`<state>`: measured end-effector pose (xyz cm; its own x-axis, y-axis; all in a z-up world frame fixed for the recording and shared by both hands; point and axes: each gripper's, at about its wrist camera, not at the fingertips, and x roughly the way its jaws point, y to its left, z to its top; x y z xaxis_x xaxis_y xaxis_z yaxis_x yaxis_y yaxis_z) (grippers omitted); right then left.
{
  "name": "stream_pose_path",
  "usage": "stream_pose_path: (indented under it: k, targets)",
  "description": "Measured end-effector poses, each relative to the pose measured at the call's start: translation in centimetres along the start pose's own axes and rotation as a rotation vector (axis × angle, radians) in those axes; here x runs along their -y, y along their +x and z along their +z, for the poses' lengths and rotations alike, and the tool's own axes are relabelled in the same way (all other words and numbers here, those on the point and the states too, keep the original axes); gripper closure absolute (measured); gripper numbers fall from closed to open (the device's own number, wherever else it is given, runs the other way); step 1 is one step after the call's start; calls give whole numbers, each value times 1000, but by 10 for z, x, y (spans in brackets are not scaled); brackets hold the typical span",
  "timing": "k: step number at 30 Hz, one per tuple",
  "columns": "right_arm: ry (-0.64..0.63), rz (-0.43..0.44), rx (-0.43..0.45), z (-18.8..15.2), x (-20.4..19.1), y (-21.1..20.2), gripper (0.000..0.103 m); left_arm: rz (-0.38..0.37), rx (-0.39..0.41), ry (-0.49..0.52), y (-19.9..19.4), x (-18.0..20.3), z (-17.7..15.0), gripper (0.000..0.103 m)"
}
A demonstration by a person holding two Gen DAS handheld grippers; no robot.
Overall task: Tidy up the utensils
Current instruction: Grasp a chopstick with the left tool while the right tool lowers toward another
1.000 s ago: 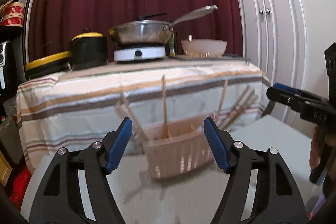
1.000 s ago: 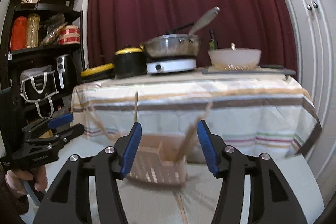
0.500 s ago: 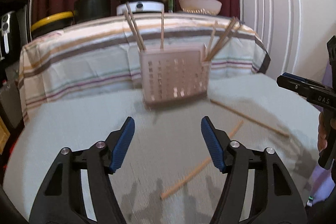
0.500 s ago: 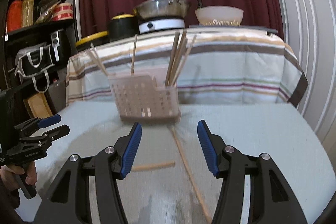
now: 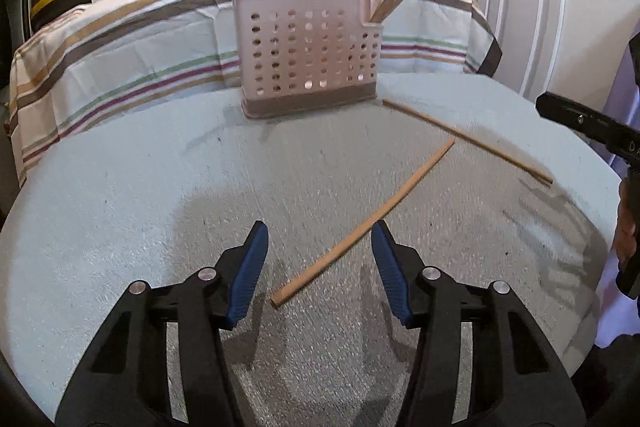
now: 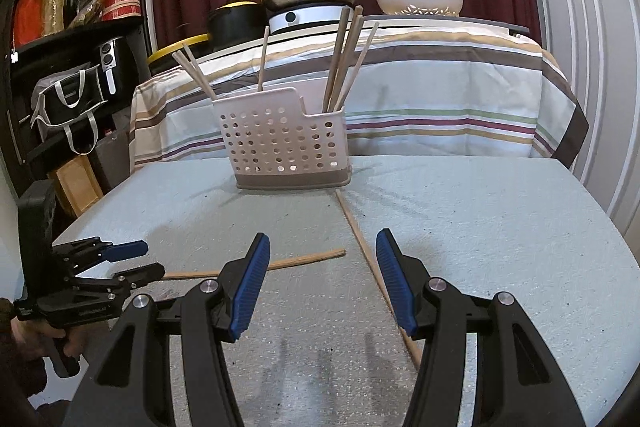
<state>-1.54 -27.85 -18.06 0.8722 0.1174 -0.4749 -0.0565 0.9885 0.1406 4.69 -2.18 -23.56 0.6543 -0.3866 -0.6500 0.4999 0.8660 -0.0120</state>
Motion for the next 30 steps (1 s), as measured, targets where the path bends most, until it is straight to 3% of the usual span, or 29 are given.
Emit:
stream_pose_path:
  k: [7, 11, 30]
  targets:
    - [1, 4, -2, -1, -2, 0, 48, 0, -68, -17, 5, -1, -2, 58]
    - [1, 3, -5, -3, -3, 0, 48, -3, -98, -10, 6, 2, -5, 81]
    - [31, -33, -50, -24, 16, -1, 48, 35, -36, -5, -25, 20, -36, 97]
